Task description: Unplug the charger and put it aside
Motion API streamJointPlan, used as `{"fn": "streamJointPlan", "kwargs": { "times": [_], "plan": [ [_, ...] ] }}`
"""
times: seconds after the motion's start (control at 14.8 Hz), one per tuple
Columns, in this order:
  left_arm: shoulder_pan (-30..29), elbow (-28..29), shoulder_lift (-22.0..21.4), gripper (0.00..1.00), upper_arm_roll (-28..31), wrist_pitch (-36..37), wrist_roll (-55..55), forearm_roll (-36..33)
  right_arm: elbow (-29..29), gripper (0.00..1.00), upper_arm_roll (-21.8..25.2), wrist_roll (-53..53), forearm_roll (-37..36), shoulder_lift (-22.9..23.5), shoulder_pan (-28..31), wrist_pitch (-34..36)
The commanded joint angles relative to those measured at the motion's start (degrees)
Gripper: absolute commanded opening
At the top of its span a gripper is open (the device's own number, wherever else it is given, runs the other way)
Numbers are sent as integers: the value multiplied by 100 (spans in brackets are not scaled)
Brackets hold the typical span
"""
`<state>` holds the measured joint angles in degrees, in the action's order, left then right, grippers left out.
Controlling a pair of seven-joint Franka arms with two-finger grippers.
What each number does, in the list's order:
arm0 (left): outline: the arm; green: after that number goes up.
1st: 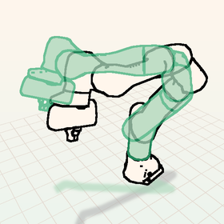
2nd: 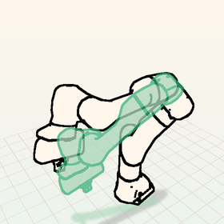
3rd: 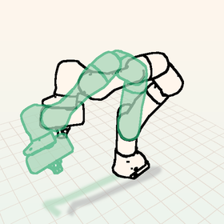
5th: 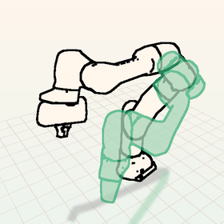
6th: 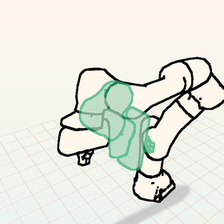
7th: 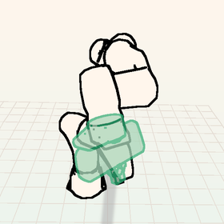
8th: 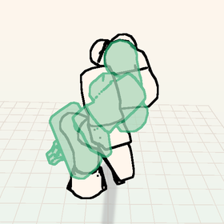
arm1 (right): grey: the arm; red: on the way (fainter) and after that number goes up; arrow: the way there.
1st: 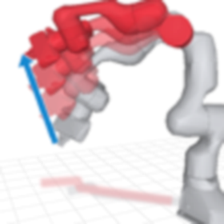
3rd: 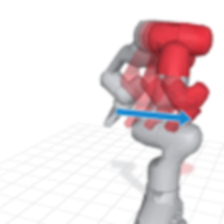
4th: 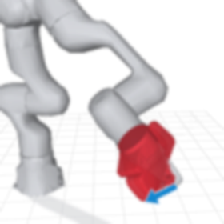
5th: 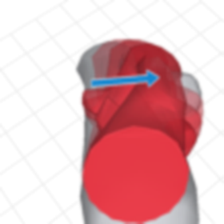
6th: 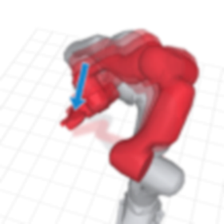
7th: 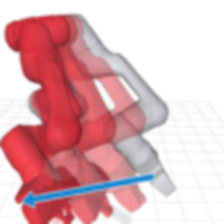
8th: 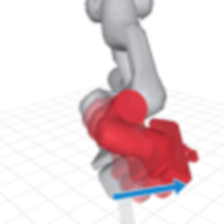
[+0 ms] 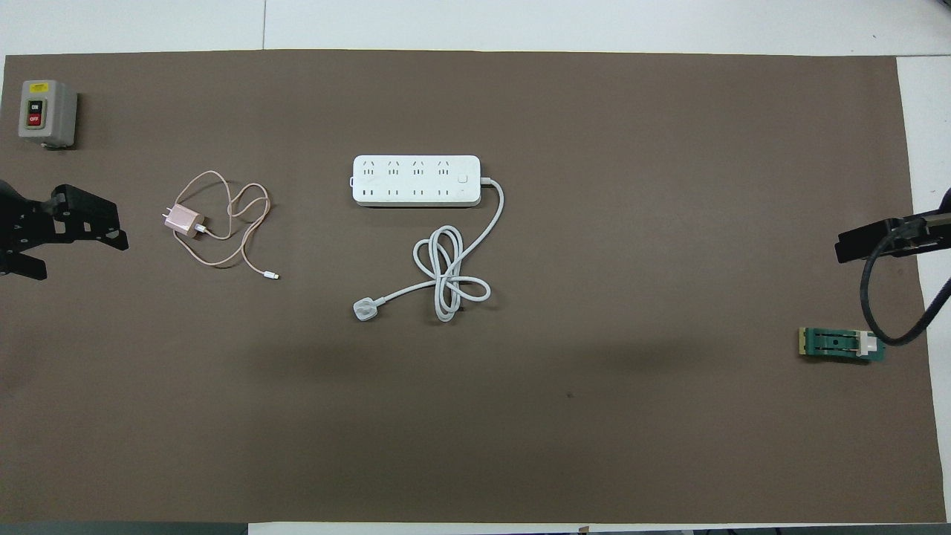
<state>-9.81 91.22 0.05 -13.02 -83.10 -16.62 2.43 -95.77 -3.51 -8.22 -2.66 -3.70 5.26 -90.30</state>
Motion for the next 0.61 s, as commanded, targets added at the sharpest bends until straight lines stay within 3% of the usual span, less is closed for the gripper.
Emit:
{"fn": "streamJointPlan", "kwargs": {
  "times": [0.0, 0.54],
  "plan": [
    [347, -393, 65, 100, 151, 277, 675, -278, -152, 100, -106, -136, -86, -52, 159, -172],
    [374, -527, 259, 100, 116, 312, 941, -288, -55, 100, -71, 57, 46, 124, 212, -58]
  ]
}}
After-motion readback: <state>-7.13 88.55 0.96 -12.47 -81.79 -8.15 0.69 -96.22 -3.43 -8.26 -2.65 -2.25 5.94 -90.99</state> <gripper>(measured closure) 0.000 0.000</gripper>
